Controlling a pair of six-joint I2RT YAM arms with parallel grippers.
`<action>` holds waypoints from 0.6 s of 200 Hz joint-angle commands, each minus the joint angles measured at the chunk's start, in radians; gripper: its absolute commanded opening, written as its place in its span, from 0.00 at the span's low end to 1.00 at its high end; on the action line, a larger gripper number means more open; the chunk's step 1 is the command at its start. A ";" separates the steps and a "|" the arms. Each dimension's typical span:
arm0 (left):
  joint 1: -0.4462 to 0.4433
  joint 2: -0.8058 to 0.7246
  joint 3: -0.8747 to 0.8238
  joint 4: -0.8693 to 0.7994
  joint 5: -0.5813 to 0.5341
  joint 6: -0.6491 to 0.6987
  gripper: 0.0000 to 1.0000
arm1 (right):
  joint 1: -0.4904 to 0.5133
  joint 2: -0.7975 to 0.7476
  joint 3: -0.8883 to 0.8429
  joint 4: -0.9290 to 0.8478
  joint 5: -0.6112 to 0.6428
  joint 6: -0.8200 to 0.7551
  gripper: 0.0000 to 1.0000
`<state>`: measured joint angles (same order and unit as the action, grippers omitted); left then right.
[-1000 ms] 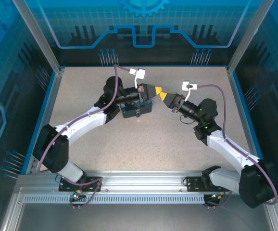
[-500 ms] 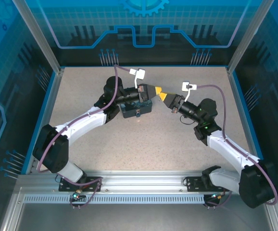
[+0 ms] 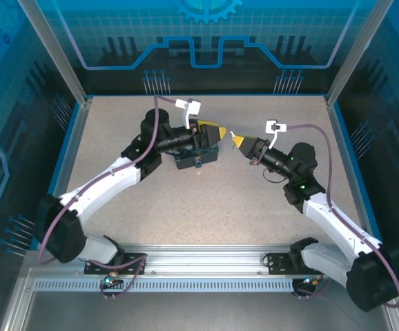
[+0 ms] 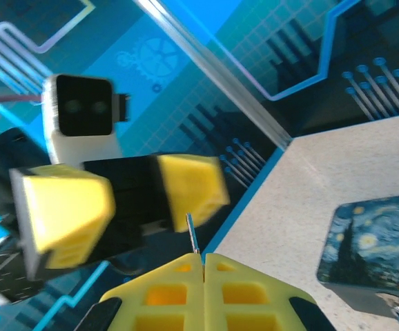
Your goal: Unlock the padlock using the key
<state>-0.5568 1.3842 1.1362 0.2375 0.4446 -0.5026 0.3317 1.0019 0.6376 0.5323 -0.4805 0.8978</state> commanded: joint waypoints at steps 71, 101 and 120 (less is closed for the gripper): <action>-0.208 0.075 -0.070 -0.596 -0.850 0.001 0.78 | -0.171 -0.239 -0.102 -0.482 0.232 -0.196 0.00; -0.254 0.243 -0.019 -0.589 -1.001 -0.031 0.80 | -0.204 -0.261 -0.127 -0.490 0.201 -0.193 0.00; -0.253 0.310 -0.013 -0.541 -1.051 -0.032 0.79 | -0.210 -0.270 -0.133 -0.494 0.191 -0.195 0.00</action>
<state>-0.8082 1.6432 1.0801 -0.3046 -0.4297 -0.4969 0.1387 0.7559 0.5186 0.0628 -0.2798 0.7204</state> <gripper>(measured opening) 0.797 0.042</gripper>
